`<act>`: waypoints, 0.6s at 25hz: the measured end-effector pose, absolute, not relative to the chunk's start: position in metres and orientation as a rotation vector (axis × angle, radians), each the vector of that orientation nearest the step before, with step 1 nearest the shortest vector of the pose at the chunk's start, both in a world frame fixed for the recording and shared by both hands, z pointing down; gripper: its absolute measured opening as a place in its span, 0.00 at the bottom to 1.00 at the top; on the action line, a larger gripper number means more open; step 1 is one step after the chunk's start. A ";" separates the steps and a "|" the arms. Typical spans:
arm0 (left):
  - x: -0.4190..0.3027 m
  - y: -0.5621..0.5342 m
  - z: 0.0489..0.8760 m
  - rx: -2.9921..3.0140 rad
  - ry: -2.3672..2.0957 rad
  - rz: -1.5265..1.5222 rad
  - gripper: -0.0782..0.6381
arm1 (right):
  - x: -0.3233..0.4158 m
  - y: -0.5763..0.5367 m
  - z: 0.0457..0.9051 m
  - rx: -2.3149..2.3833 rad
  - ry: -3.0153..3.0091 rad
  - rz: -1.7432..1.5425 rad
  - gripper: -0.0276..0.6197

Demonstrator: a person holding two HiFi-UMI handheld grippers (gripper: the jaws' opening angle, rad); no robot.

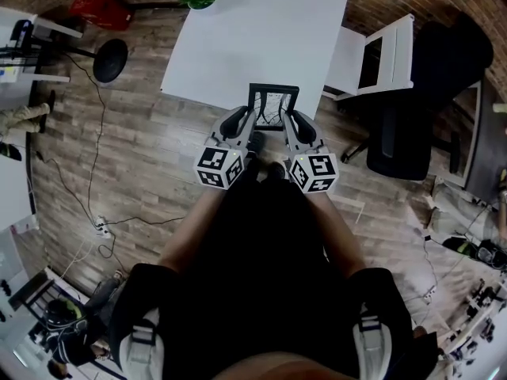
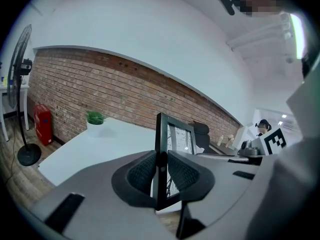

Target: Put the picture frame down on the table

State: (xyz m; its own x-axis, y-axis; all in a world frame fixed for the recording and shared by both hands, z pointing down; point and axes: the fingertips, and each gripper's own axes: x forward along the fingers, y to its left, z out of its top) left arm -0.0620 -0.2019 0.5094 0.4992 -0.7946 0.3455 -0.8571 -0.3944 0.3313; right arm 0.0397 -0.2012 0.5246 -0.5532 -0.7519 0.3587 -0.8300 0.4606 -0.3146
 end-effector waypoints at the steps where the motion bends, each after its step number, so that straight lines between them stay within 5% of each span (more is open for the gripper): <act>1: -0.063 -0.205 0.512 2.281 -1.354 0.186 0.22 | 0.039 -0.204 0.526 1.388 -2.531 0.686 0.15; 15: -0.071 -0.246 0.555 2.256 -1.242 0.239 0.22 | 0.030 -0.240 0.563 1.437 -2.434 0.717 0.15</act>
